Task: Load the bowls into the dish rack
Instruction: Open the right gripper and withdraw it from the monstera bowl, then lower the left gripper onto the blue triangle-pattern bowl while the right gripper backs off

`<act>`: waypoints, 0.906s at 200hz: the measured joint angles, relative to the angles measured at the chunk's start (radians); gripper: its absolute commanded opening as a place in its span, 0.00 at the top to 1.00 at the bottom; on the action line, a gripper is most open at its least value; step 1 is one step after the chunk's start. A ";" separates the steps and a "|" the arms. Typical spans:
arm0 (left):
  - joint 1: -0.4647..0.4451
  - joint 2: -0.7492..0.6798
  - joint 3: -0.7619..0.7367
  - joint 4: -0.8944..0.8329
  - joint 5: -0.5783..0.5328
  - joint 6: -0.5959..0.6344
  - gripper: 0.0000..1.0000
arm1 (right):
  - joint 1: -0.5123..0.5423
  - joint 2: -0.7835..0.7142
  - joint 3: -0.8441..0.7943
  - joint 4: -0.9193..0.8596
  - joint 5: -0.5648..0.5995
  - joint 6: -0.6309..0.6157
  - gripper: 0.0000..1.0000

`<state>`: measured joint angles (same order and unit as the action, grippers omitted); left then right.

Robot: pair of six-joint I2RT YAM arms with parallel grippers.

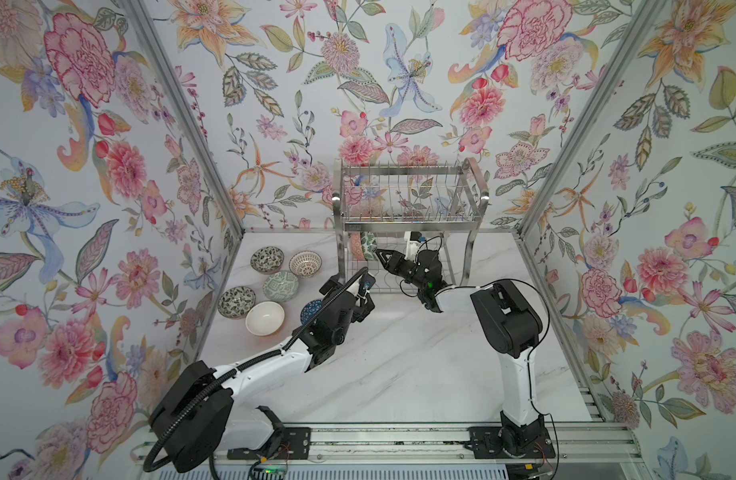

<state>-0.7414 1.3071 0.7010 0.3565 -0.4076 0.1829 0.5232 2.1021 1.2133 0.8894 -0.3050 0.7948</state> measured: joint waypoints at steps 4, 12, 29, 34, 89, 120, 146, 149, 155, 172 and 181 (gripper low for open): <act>0.002 -0.001 0.001 -0.003 0.000 -0.005 0.01 | 0.002 -0.014 -0.008 -0.009 0.003 -0.007 0.46; 0.006 -0.002 0.005 -0.016 0.003 -0.012 0.01 | 0.008 -0.049 -0.034 -0.033 0.017 -0.031 0.41; 0.016 -0.005 0.026 -0.064 0.007 -0.035 0.01 | 0.018 -0.109 -0.077 -0.072 0.032 -0.074 0.07; 0.016 -0.006 0.035 -0.077 0.008 -0.039 0.01 | 0.019 -0.125 -0.089 -0.084 0.039 -0.075 0.01; 0.017 -0.120 0.140 -0.251 0.027 -0.122 0.01 | 0.058 -0.274 -0.208 -0.237 0.103 -0.211 0.01; 0.023 -0.185 0.140 -0.339 0.046 -0.216 0.01 | 0.101 -0.315 -0.231 -0.332 0.142 -0.276 0.01; 0.053 -0.185 0.140 -0.442 0.074 -0.330 0.01 | 0.146 -0.353 -0.245 -0.419 0.194 -0.324 0.01; 0.058 -0.184 0.140 -0.454 0.077 -0.344 0.01 | 0.152 -0.359 -0.247 -0.430 0.202 -0.332 0.01; 0.067 -0.181 0.140 -0.475 0.086 -0.367 0.01 | 0.163 -0.370 -0.249 -0.453 0.217 -0.342 0.01; 0.107 -0.175 0.121 -0.512 0.112 -0.441 0.01 | 0.195 -0.412 -0.256 -0.517 0.264 -0.374 0.01; 0.143 -0.172 0.103 -0.530 0.125 -0.485 0.01 | 0.209 -0.432 -0.259 -0.545 0.290 -0.392 0.01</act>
<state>-0.5983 1.1351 0.8040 -0.1734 -0.2825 -0.3023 0.7322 1.6699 0.9543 0.3443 -0.0151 0.4030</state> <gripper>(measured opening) 0.993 0.991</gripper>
